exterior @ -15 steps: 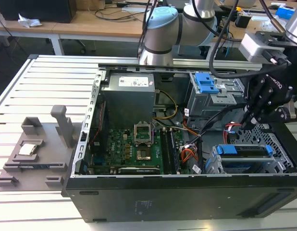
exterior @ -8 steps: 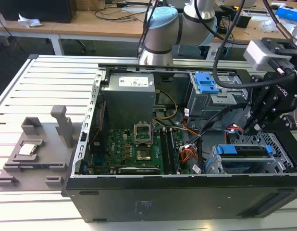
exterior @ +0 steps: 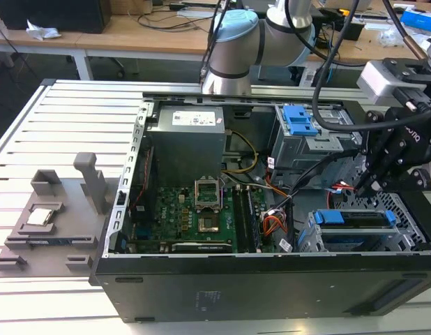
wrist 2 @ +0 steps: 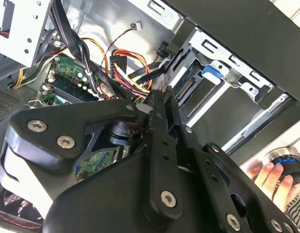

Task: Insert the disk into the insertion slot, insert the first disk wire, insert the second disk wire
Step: 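Insert the first disk wire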

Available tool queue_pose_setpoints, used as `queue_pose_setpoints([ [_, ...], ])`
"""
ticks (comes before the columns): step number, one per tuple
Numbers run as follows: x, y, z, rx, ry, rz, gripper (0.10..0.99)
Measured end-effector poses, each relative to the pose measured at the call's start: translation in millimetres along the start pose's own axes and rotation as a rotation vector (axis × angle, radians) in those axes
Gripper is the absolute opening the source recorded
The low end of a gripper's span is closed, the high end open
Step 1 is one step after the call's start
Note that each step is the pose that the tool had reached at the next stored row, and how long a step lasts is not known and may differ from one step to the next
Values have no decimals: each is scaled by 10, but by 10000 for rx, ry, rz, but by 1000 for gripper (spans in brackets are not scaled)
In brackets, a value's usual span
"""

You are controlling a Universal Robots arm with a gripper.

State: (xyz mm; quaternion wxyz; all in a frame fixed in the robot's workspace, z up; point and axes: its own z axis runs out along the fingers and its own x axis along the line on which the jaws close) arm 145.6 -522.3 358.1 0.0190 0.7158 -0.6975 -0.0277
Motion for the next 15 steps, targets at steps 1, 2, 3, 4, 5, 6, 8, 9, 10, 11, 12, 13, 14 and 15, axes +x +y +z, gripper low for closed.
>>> queue_pose_setpoints([
  [1, 0, 0, 1, 0, 0, -1, 173],
  [2, 1, -1, 6, 0, -2, -1, 173],
  [3, 1, -1, 7, 0, -2, -1, 173],
  [4, 1, -1, 10, 0, -2, -1, 173],
  [5, 1, -2, 14, 0, -2, -2, 173],
  [6, 2, -2, 17, 0, -2, -2, 173],
  [8, 3, -2, 26, 0, -3, -2, 173],
  [9, 3, -3, 31, 0, -5, -2, 173],
  [10, 4, -3, 39, 0, -3, -2, 173],
  [11, 5, -4, 52, 0, -3, -2, 173],
  [12, 5, -5, 60, 0, -2, -2, 173],
  [13, 6, -5, 66, 0, -2, -2, 173],
  [14, 9, -6, 71, 0, -2, -1, 173],
  [15, 13, -8, 74, 0, -3, 0, 173],
])
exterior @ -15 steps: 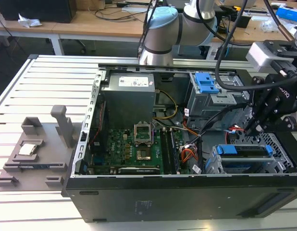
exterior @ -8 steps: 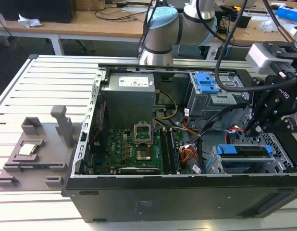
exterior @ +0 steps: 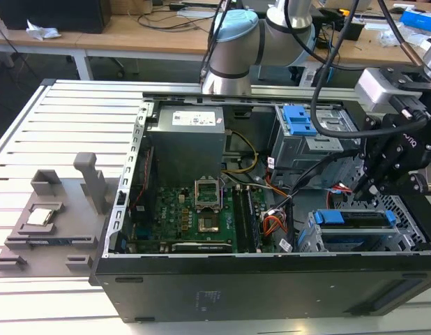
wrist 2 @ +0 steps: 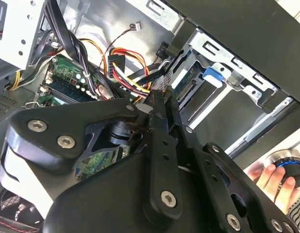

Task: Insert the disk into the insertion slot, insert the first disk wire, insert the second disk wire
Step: 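Insert the first disk wire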

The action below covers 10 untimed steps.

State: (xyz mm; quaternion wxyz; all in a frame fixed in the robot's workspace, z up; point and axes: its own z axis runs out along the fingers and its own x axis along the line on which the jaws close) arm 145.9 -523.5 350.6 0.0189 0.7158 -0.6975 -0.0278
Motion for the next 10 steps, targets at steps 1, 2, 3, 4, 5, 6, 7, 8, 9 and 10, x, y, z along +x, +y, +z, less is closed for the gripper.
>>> queue_pose_setpoints([
  [1, 5, -6, 3, 1, 0, -2, 173],
  [2, 8, -17, 5, -1, 0, -2, 173],
  [3, 11, -33, 7, -1, 0, -2, 173],
  [4, 20, -53, 11, -1, 0, -1, 173],
  [5, 31, -59, 14, -1, 0, -2, 173],
  [6, 51, -61, 17, -1, 0, -1, 173],
  [7, 76, -62, 21, -1, 1, 1, 173],
  [8, 126, -63, 27, -1, 0, -2, 173],
  [9, 148, -63, 30, -1, 0, -2, 173],
  [10, 161, -63, 31, -1, 1, -2, 173],
])
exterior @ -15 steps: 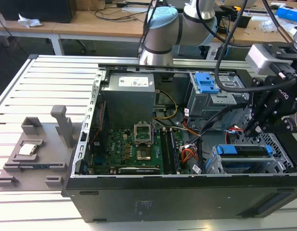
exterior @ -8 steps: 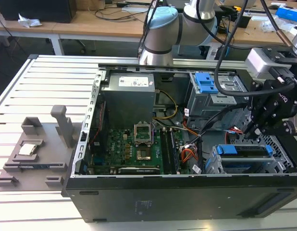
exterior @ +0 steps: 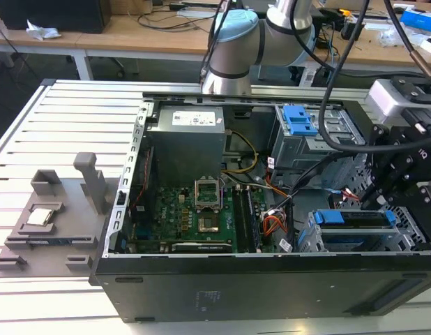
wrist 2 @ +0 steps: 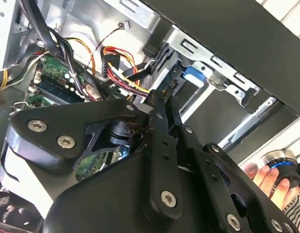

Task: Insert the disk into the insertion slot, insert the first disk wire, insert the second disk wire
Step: 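Insert the first disk wire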

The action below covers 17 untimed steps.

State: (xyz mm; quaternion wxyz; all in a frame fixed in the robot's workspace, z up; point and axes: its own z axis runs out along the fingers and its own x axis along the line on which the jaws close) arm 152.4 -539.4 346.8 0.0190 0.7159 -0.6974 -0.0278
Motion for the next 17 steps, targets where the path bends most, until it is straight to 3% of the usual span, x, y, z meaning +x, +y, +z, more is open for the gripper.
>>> queue_pose_setpoints([
  [17, 15, -36, 125, 1, -4, 81, 173],
])
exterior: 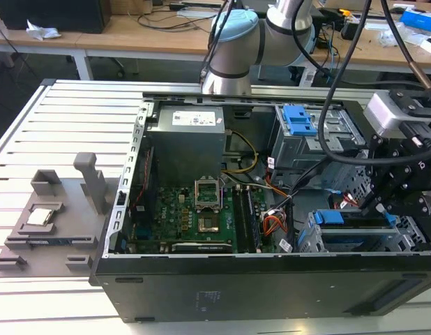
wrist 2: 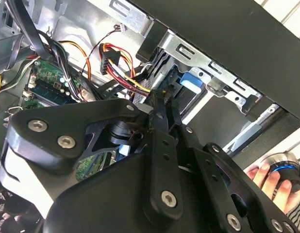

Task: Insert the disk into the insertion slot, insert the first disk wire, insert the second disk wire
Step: 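Insert the first disk wire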

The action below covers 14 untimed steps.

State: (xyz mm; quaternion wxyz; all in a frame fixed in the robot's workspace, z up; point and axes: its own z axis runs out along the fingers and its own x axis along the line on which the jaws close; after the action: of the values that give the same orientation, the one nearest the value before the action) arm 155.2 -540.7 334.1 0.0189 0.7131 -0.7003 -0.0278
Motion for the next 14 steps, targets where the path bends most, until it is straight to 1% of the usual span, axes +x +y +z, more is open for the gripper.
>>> queue_pose_setpoints([
  [3, 0, -1, 8, 0, -17, -1, 184],
  [4, 0, 0, 6, 0, -12, -1, 247],
  [6, -2, 10, -149, 0, 0, 0, 247],
  [7, -9, 14, -207, 0, -1, 0, 247],
  [9, -10, 14, -209, 0, -6, 1, 231],
  [11, -10, 16, -237, 0, 2, 1, 106],
  [13, -11, 19, -279, 0, -3, 1, 106],
  [14, -12, 22, -338, 0, -1, 0, 106],
])
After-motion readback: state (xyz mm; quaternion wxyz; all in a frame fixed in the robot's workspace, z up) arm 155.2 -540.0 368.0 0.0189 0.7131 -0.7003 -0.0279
